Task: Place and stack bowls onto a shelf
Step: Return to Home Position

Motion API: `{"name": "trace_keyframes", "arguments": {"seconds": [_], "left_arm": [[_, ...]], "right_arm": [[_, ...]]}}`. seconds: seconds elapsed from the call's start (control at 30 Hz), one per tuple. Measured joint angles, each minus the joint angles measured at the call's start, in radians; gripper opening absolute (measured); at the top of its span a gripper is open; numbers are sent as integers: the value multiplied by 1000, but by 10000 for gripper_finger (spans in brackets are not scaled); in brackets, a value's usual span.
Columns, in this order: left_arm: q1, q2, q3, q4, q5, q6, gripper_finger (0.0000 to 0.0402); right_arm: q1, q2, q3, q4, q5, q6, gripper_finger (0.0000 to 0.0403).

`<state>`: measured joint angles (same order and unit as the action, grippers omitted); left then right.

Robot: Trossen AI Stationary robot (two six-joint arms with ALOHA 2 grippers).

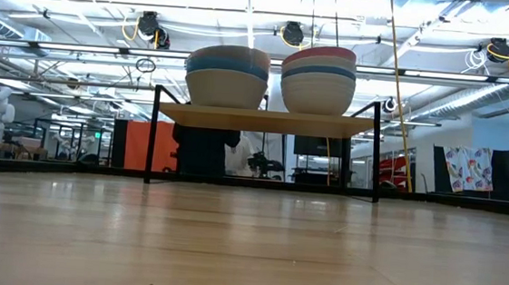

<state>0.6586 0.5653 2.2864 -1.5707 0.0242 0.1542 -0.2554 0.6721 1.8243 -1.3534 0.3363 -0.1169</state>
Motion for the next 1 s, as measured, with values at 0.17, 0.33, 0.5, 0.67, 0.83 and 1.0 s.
{"name": "trace_keyframes", "arguments": {"seconds": [0.17, 0.33, 0.5, 0.67, 0.83, 1.0], "left_arm": [[0, -18, 1, 0, 57, -7, 88], [1, -18, -13, 0, 89, 2, 88], [2, -17, -49, 0, 90, 13, 88], [2, -17, -97, -1, 91, 17, 88], [2, -17, -121, -1, 91, 17, 88], [2, -17, -121, -1, 93, 17, 88]], "right_arm": [[0, -86, -150, 108, 0, -9, 139], [0, -160, -299, 194, 0, -31, 139], [0, -230, -437, 263, 0, -23, 139], [0, -300, -578, 363, -1, -1, 139], [0, -359, -738, 490, -4, 0, 139], [0, -405, -906, 637, -32, -1, 139]]}}
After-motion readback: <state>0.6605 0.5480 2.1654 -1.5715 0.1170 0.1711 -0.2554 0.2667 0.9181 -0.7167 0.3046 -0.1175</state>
